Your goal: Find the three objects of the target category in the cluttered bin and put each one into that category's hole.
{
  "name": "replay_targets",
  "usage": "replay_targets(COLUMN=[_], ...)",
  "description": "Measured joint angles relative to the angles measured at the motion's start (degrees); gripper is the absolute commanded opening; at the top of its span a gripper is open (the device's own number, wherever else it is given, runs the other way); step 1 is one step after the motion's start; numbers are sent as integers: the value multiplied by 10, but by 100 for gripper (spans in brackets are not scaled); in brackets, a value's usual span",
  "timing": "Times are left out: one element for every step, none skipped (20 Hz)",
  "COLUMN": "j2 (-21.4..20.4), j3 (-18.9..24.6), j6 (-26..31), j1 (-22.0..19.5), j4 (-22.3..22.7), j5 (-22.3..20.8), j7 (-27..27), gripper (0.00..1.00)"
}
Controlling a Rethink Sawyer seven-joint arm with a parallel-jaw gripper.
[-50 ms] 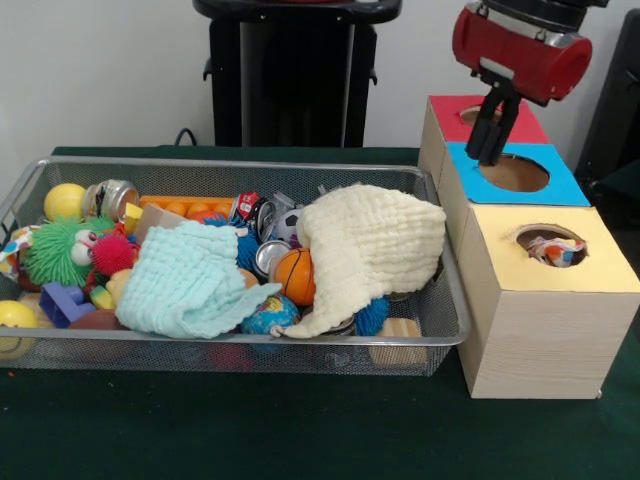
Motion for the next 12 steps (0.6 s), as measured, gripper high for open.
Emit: replay_targets(j2=[5,9,12,18,22,27,33,36,40,44,51,58], j3=[4,11,16,27,36,47,58,64,71,79,89,100], j6=[0,0,0,0,0,0,0,0,0,0,0,0], j1=[-1,-5,-7,-14,-20,-28,-36,-41,-47,-53,-62,-72], j4=[-7,-15,-18,-28,-35,-43,-52,-56,-62,-69,-78,-87], j5=[0,0,0,0,0,-1,-1,-1,-2,-3,-5,-6], j7=[0,0,0,0,0,0,0,0,-1,-1,-1,-1], gripper=[0,0,0,0,0,0,0,0,0,0,0,0])
